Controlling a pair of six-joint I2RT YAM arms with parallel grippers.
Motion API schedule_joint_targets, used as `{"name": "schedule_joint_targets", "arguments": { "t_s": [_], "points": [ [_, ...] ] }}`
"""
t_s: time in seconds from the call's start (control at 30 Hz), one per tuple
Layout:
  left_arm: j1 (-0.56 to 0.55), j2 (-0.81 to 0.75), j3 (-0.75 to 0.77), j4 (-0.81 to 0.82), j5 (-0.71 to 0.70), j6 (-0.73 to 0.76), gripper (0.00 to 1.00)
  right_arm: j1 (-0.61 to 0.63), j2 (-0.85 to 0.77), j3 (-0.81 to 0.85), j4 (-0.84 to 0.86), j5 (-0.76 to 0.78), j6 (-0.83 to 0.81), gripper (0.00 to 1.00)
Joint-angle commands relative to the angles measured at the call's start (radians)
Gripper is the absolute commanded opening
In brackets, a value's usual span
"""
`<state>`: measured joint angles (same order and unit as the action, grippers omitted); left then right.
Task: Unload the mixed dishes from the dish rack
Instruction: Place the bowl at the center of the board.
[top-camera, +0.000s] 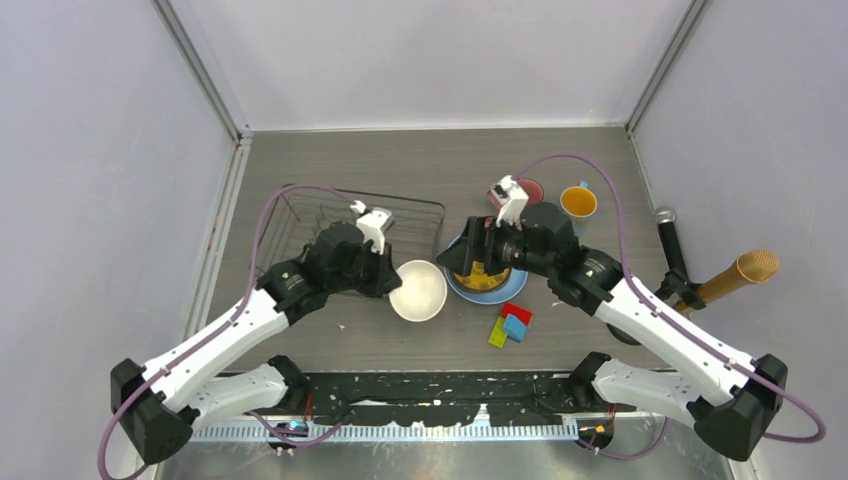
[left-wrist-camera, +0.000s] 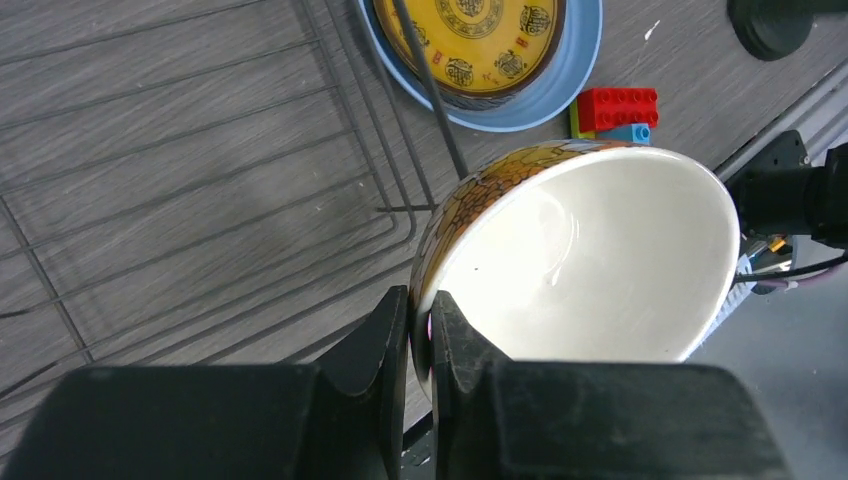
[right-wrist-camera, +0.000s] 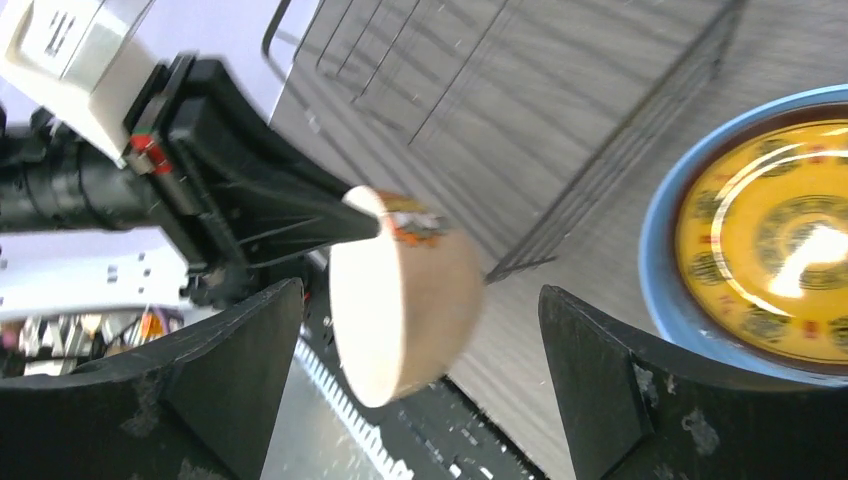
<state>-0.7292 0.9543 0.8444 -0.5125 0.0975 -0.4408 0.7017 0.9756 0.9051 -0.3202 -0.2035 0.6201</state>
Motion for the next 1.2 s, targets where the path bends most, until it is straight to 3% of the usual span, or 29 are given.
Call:
{"name": "schedule_joint_targets", "arguments": {
  "t_s": [0.0,0.3,0.57,0.63,0.77,0.83,0.93,1.0,1.07,1.1,1.17],
  "points": [
    [-0.043,0.073,0.132,0.027,-0.089,-0.021,0.00,0.075,0.047,0.105,-0.104,0.007,-0.055,0.94],
    [-0.103,0.156,0.174,0.040,-0.090,-0.023,0.00,0.104,0.125,0.199,-0.340,0.002,-0.111,0.86],
    [-0.146,0.198,0.211,0.052,-0.077,-0.012,0.00,0.138,0.165,0.196,-0.383,0.114,-0.118,0.79],
    [-0.157,0.201,0.218,0.058,-0.074,-0.011,0.00,0.141,0.180,0.195,-0.383,0.155,-0.111,0.73],
    [-0.170,0.200,0.218,0.074,-0.055,-0.009,0.00,0.146,0.205,0.197,-0.378,0.187,-0.108,0.59],
    [-0.171,0.199,0.208,0.095,-0.052,-0.008,0.00,0.148,0.206,0.192,-0.368,0.197,-0.102,0.46],
    [-0.171,0.201,0.197,0.105,-0.047,-0.009,0.00,0.148,0.192,0.181,-0.354,0.242,-0.096,0.08],
    [-0.171,0.202,0.192,0.117,-0.049,-0.011,0.00,0.148,0.179,0.168,-0.345,0.269,-0.084,0.01],
    [-0.171,0.202,0.190,0.127,-0.045,-0.016,0.10,0.148,0.168,0.161,-0.342,0.280,-0.069,0.00],
    [-0.171,0.200,0.189,0.129,-0.038,-0.014,0.26,0.148,0.166,0.155,-0.342,0.283,-0.064,0.00],
    [-0.171,0.191,0.183,0.144,-0.032,-0.009,0.43,0.148,0.156,0.146,-0.342,0.318,-0.050,0.00]
  ]
}}
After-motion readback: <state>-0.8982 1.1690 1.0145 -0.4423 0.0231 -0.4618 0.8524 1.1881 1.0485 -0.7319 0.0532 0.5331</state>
